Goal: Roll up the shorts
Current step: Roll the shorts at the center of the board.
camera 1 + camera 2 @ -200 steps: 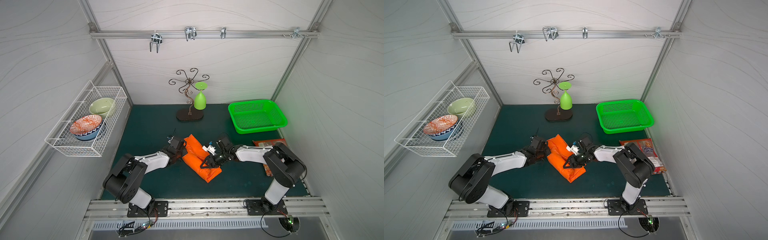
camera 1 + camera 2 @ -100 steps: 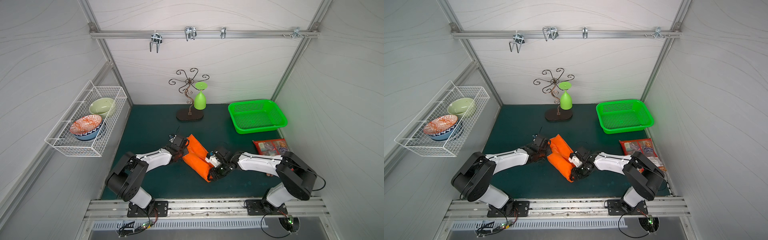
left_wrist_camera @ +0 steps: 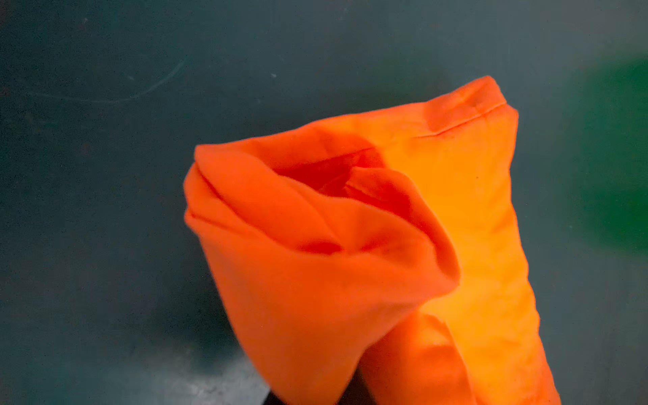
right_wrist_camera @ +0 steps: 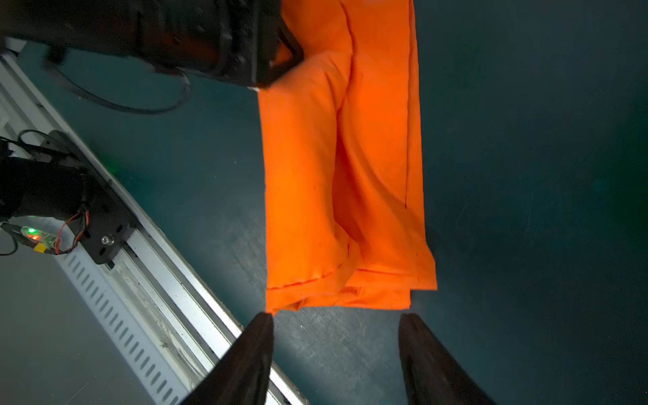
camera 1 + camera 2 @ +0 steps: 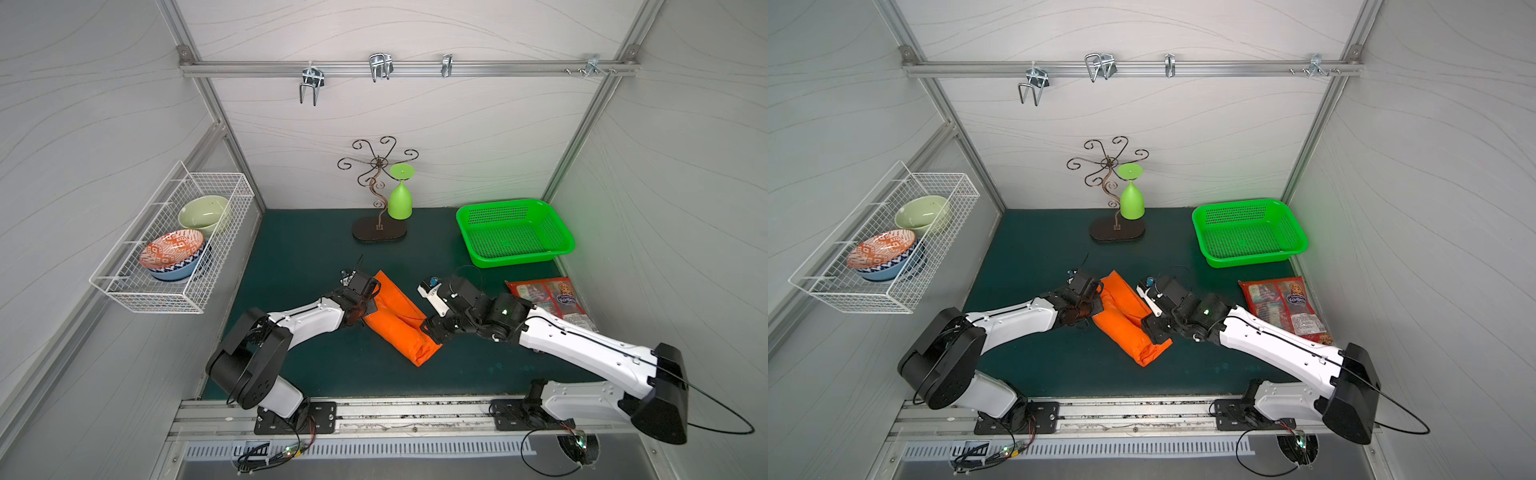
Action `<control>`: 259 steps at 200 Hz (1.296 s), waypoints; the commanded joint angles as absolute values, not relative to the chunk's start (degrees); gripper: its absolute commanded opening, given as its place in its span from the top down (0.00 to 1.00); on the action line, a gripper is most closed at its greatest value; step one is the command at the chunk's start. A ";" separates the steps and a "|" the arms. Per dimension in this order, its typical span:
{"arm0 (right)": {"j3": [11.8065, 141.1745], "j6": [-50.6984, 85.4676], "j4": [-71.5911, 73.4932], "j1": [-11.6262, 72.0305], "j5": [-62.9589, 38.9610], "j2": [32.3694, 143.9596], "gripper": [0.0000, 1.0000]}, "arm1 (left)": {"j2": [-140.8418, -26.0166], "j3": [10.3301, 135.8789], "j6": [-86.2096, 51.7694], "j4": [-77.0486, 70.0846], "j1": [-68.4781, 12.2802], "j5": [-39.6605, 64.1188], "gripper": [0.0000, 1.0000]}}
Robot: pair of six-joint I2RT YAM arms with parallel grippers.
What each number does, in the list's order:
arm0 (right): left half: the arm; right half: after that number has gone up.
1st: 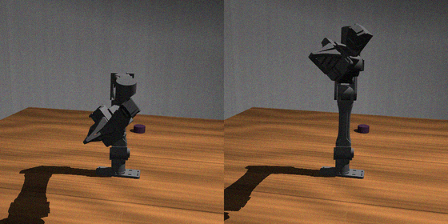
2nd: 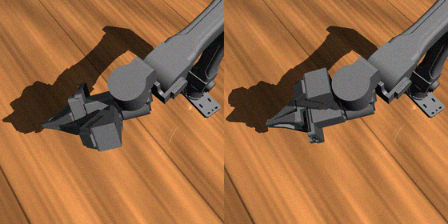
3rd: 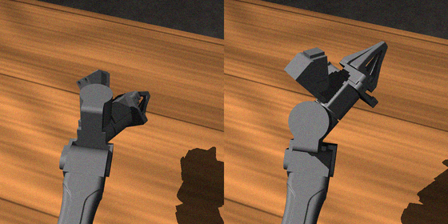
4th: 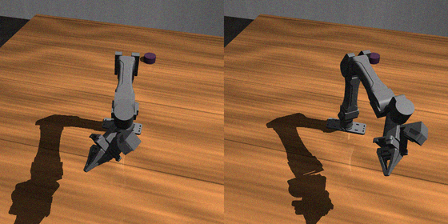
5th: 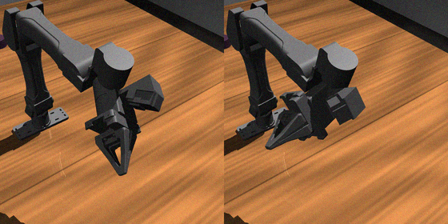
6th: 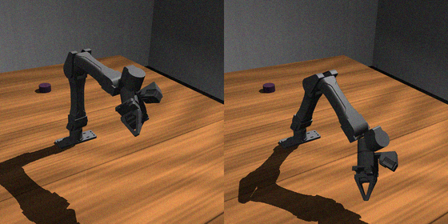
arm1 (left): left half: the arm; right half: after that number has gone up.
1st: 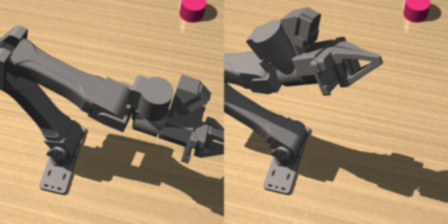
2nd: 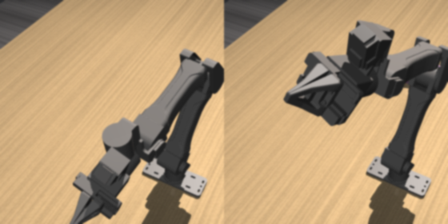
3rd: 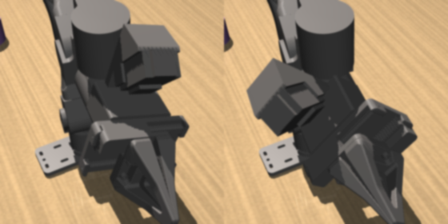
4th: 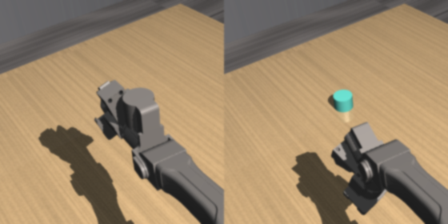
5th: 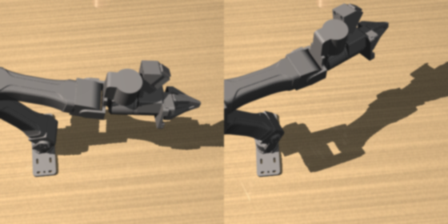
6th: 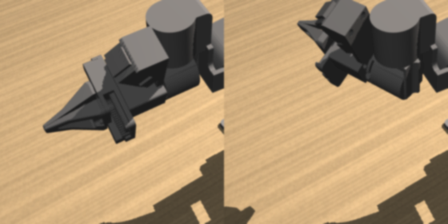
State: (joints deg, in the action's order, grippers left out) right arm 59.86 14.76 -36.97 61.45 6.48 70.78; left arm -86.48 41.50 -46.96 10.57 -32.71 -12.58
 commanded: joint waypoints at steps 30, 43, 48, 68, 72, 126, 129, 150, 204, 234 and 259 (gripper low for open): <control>66.90 6.25 -35.14 68.30 13.27 86.95 0.33 | -85.25 44.09 -44.91 13.02 -33.30 -12.88 0.99; 67.48 5.90 -32.79 68.55 12.99 89.65 0.29 | -85.34 44.08 -44.91 13.05 -33.25 -12.31 0.98; 67.65 5.88 -32.23 68.55 12.70 90.66 0.29 | -85.34 44.12 -45.00 13.04 -33.23 -12.15 0.98; 68.43 6.58 -30.75 68.77 11.59 93.90 0.29 | -85.52 44.18 -44.95 13.13 -33.26 -11.63 0.99; 68.33 6.66 -30.29 68.88 11.38 94.33 0.29 | -85.52 44.21 -44.99 13.21 -33.30 -11.62 0.99; 68.43 10.02 -28.77 68.57 10.02 101.81 0.32 | -85.25 44.97 -45.04 13.95 -33.25 -11.26 0.98; 68.24 10.21 -28.59 68.42 9.64 101.94 0.33 | -85.25 45.12 -45.06 13.96 -33.27 -11.25 0.98; 65.87 12.76 -26.52 66.01 5.17 101.86 0.54 | -85.22 45.88 -45.30 14.41 -33.29 -10.92 0.96; 53.49 19.48 -12.51 55.55 -16.00 93.87 0.88 | -82.37 50.14 -46.50 20.78 -32.98 -14.94 0.35; 46.47 26.05 -0.34 50.23 -29.04 93.26 0.87 | -77.89 50.45 -46.45 22.66 -32.69 -15.63 0.27; 39.77 33.60 12.98 46.75 -35.55 94.83 0.85 | -74.87 47.93 -46.34 21.17 -32.70 -12.84 0.26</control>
State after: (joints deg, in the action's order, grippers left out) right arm 45.12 24.51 -1.10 49.06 -24.32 93.80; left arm -77.34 48.53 -46.68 21.04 -32.93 -13.93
